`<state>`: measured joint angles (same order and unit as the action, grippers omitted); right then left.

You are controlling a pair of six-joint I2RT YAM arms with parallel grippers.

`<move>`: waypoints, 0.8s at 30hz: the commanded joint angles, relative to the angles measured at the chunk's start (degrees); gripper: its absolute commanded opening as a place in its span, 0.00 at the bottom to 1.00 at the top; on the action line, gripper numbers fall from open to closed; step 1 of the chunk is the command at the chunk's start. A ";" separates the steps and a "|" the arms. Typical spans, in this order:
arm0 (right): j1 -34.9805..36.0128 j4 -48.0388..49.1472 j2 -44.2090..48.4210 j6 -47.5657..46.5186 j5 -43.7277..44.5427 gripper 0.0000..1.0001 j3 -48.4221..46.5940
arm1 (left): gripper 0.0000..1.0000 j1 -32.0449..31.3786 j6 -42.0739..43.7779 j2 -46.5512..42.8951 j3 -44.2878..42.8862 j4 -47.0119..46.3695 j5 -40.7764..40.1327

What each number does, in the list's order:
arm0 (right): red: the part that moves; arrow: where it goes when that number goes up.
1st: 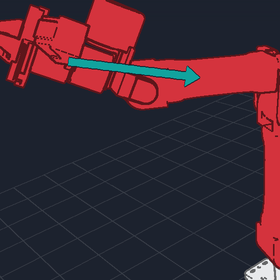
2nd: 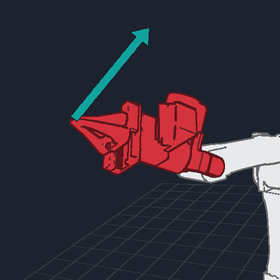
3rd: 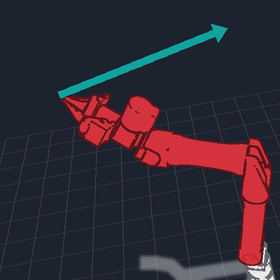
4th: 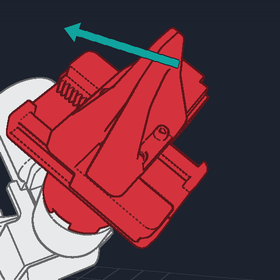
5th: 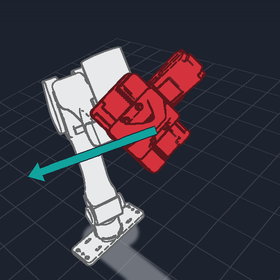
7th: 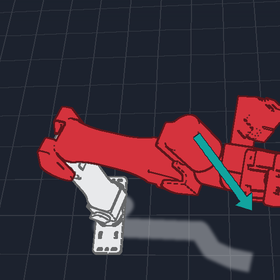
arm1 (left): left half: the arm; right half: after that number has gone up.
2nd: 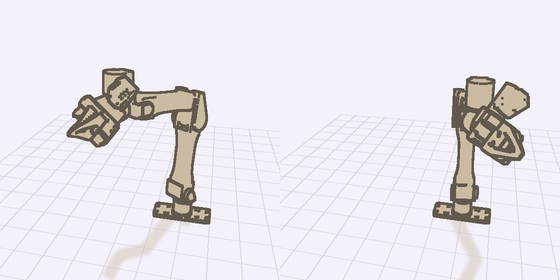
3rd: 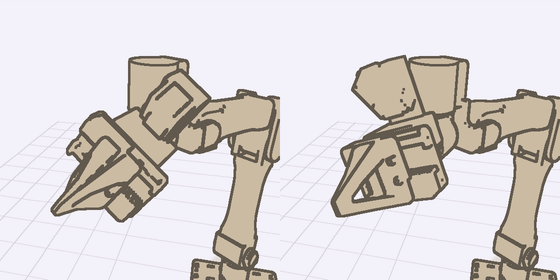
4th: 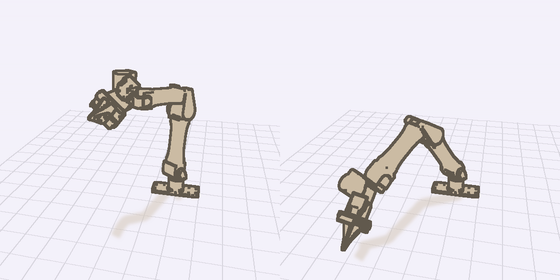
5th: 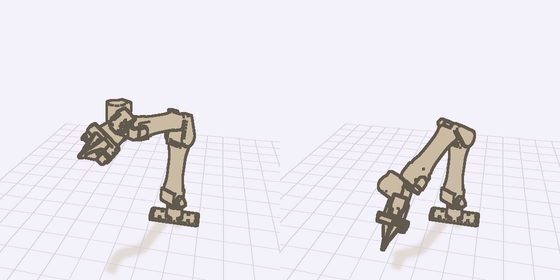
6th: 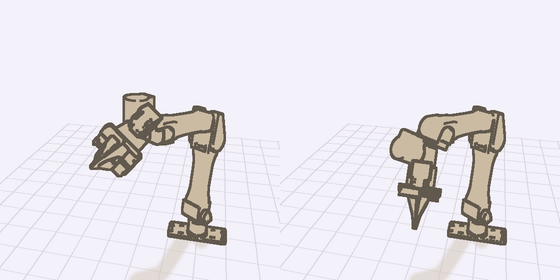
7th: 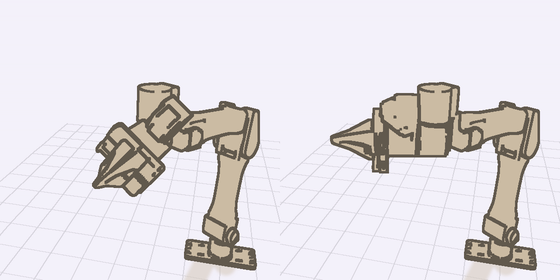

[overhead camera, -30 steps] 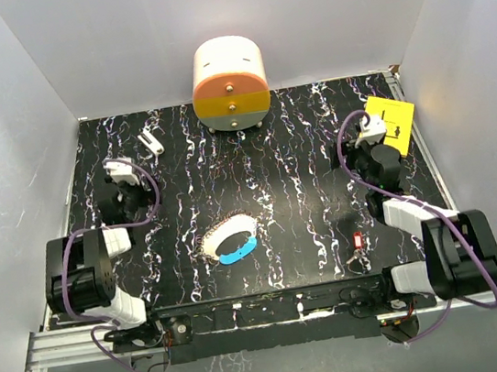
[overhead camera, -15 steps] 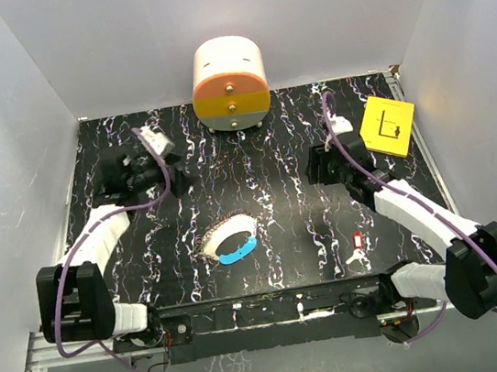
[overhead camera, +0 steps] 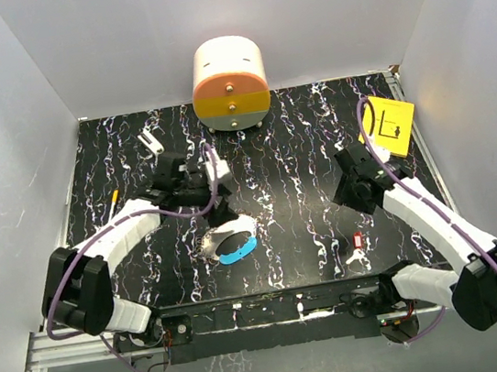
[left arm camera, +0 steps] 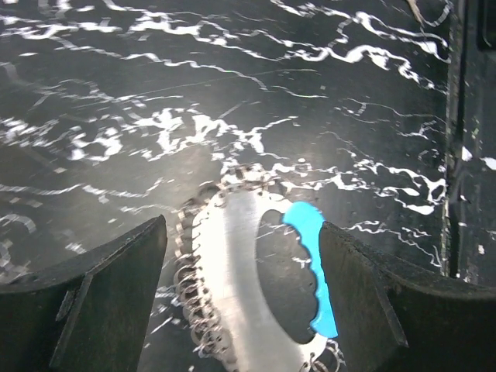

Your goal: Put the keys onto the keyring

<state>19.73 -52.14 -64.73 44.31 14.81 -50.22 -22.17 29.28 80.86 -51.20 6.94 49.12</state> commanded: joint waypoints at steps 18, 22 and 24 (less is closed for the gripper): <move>0.39 -14.98 9.79 20.09 1.23 0.57 6.75 | 0.77 -19.52 4.84 -0.04 -1.66 5.68 -17.53; 0.38 -15.79 9.12 22.36 0.96 0.57 8.50 | 0.76 -21.53 6.10 -0.66 -1.82 8.29 -19.88; 0.40 -14.84 9.77 22.69 -0.15 0.57 9.40 | 0.74 -22.19 6.73 -0.13 -2.27 9.70 -21.47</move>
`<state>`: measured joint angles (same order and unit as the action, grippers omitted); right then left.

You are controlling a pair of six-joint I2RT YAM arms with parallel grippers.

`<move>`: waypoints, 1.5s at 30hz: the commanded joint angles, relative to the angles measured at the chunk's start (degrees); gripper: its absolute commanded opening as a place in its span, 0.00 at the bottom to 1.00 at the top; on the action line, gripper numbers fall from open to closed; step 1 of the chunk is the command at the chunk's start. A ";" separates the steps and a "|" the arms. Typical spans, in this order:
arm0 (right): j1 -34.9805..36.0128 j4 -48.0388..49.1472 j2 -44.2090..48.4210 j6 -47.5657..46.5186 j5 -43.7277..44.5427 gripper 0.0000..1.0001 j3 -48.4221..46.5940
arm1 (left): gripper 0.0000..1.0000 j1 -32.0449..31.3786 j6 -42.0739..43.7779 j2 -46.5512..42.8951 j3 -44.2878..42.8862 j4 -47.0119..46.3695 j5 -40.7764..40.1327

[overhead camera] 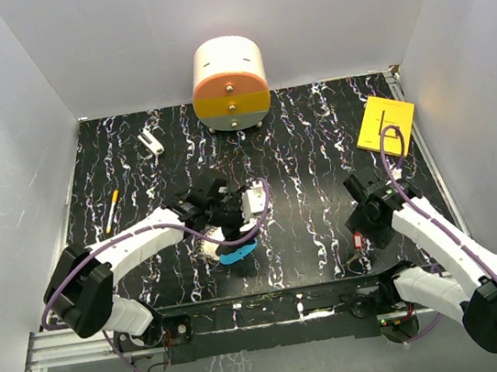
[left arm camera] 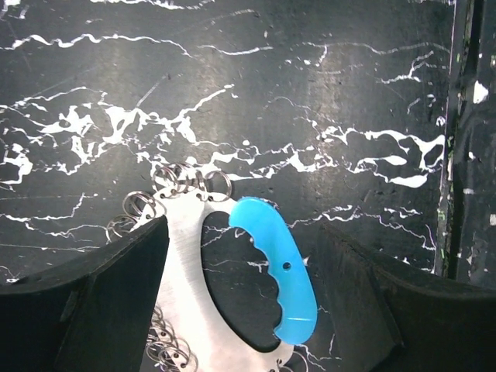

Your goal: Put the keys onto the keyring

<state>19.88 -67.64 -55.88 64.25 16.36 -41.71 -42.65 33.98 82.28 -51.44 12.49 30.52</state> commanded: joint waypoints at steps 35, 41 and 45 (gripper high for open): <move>0.33 1.20 -8.84 3.76 -2.04 0.45 2.40 | 0.72 -3.74 3.64 -1.32 -1.76 5.25 -5.89; 0.33 1.30 -10.70 2.62 -2.39 0.43 1.97 | 0.72 -3.95 3.84 -1.59 -1.82 5.20 -6.20; 0.25 1.30 -11.42 2.06 -2.39 0.38 1.81 | 0.72 -4.00 4.08 -2.00 -1.36 4.99 -6.86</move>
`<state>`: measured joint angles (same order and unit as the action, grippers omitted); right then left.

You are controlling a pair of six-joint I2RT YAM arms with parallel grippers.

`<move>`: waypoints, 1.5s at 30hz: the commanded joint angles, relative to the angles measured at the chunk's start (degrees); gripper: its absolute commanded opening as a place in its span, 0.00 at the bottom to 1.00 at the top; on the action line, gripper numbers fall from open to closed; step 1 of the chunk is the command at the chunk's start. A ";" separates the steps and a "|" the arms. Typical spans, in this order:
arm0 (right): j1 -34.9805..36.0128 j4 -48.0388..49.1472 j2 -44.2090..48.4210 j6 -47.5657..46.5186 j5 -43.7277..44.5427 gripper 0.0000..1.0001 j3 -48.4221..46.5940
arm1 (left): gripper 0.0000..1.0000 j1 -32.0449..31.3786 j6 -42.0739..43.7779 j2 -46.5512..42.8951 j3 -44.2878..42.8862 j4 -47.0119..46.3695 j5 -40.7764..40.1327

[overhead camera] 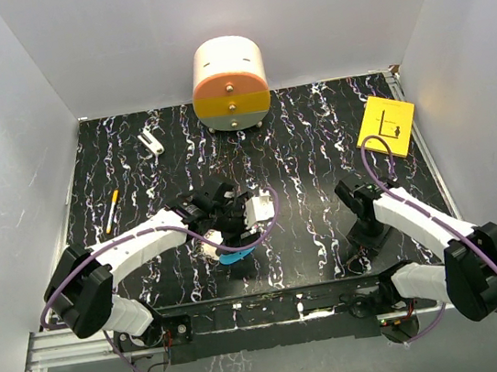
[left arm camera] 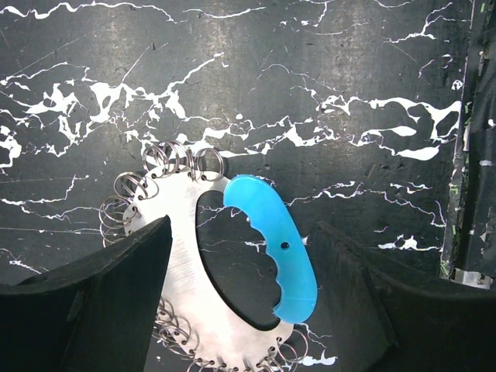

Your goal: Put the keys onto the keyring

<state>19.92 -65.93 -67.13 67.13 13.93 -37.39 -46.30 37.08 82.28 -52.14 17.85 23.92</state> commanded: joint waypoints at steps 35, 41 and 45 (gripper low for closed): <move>0.25 2.50 -5.92 -3.50 0.34 0.32 -4.65 | 0.73 -0.28 1.14 -2.50 0.38 -1.11 -1.68; 0.22 2.89 -7.97 -4.28 0.52 0.27 -5.46 | 0.73 -0.28 1.24 -2.56 0.32 -0.87 -2.27; 0.27 2.96 -8.01 -4.55 0.53 0.25 -5.45 | 0.73 -0.32 1.33 -2.42 0.73 -0.86 -2.64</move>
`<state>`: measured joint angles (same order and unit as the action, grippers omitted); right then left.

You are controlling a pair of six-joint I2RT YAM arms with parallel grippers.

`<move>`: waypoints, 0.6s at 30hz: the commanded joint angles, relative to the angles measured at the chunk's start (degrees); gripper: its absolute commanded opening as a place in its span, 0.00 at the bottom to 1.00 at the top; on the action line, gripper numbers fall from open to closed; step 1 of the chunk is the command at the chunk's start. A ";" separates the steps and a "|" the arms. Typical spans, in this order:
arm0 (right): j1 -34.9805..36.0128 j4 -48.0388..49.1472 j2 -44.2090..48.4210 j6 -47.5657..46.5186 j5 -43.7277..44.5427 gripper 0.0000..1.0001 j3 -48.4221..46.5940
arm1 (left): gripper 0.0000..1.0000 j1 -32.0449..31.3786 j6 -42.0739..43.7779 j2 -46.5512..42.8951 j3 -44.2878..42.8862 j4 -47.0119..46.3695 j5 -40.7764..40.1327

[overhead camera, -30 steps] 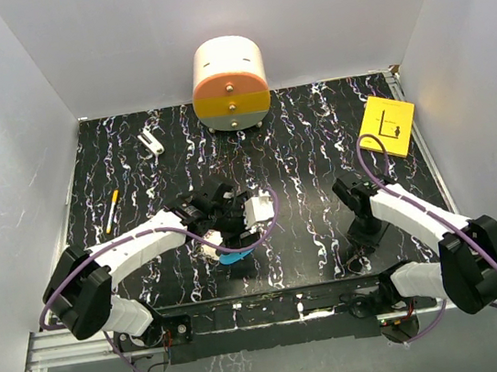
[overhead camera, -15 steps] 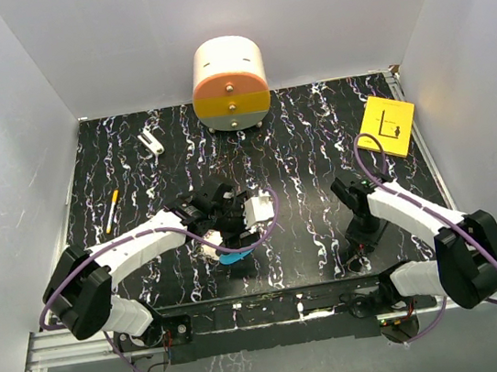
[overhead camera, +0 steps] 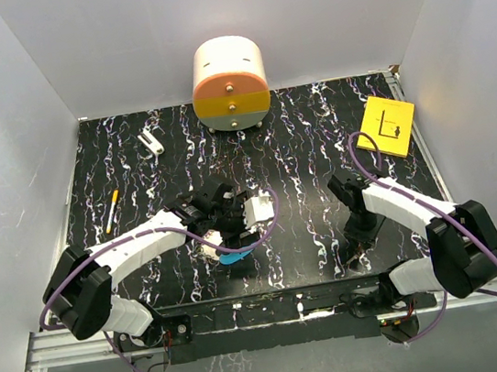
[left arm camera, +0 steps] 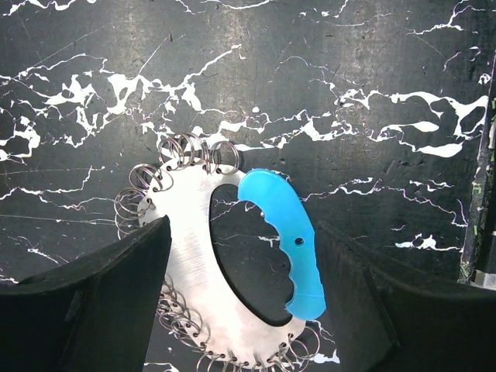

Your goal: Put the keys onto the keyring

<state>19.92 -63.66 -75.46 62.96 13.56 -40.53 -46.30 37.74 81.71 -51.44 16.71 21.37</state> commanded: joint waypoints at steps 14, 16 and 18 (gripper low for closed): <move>0.20 -0.27 -0.78 -0.94 2.05 0.28 -2.57 | 0.73 -0.45 0.42 -1.90 -0.06 0.16 0.21; 0.12 -0.12 -1.44 -1.19 1.79 0.27 -2.75 | 0.73 -0.45 0.32 -1.99 0.01 0.17 0.34; 0.19 0.09 -1.93 -1.51 1.70 0.24 -2.88 | 0.73 -0.42 0.15 -1.92 0.23 -0.28 0.38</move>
<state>19.92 -63.66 -76.60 62.30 14.04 -40.86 -46.33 37.74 81.71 -51.44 16.69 20.86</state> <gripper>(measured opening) 0.264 0.730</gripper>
